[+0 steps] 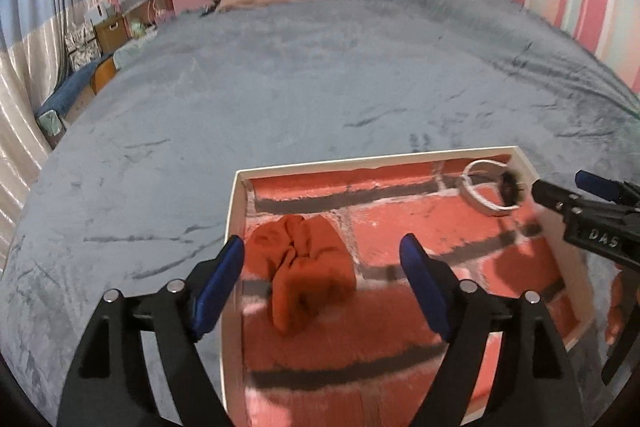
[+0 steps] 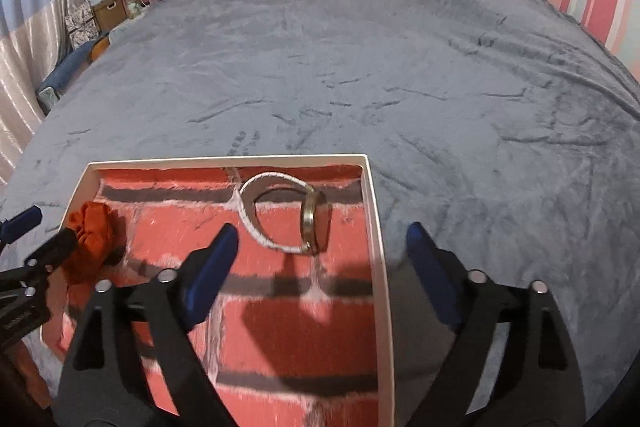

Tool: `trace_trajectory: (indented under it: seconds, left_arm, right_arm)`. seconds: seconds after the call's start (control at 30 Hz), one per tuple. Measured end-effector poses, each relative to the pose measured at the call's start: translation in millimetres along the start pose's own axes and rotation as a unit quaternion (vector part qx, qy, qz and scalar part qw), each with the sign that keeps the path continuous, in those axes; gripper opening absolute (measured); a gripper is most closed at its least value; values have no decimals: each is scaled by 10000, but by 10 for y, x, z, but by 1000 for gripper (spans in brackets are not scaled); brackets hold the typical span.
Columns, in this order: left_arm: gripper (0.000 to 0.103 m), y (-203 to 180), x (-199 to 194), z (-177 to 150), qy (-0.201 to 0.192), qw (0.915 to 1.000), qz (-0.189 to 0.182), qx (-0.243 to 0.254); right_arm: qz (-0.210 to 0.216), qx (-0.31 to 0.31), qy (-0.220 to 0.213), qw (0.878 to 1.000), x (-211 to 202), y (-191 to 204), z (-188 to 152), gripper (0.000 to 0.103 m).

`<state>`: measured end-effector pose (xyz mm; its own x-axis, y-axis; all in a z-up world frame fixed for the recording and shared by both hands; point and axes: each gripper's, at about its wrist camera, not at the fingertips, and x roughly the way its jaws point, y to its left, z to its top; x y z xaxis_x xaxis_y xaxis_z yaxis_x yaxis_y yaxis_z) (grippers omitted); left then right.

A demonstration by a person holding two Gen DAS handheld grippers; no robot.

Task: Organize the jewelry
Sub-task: 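Lift both tools from the tray back toward the remaining jewelry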

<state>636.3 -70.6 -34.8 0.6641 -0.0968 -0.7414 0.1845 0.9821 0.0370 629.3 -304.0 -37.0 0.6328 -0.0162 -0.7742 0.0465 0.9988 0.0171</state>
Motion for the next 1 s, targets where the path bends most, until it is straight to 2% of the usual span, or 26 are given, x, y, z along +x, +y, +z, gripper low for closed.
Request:
trace_trajectory:
  seconds: [0.03,0.1,0.2,0.43,0.67,0.9,1.0]
  left_arm:
    - [82,-4,-84,-25,-71,10000,-13,7]
    - [91,18,-306,-108,-286,9996,-60,-33]
    - [92,46,-608,-251,-523,9985,-80,-100]
    - [92,84,-1164,-657,-788,9968,14,-166]
    - [92,163,-1573,-1142,-852,9960,34,-264]
    - [92,193,-1852,-1606,-867,9958,163,-255]
    - [92,217,-1966,-1787,-887,9954,86,-342]
  right_arm:
    - [-6,33,-70,10000,-86,-14,-55,95]
    - [7,75,-201,9998,-223,-28,-144,99]
    - [-21,90,-394,9992,-444,-25,-320,99]
    - [-80,202,-590,9980,-939,-68,-767,99]
    - [-62,95,-656,9978,-1339,-49,-1224,99]
    - [-249,-95,-990,9947,-1783,0,-1727,99]
    - [-253,-122,-1164,9928,-1960,-3,-1922,99]
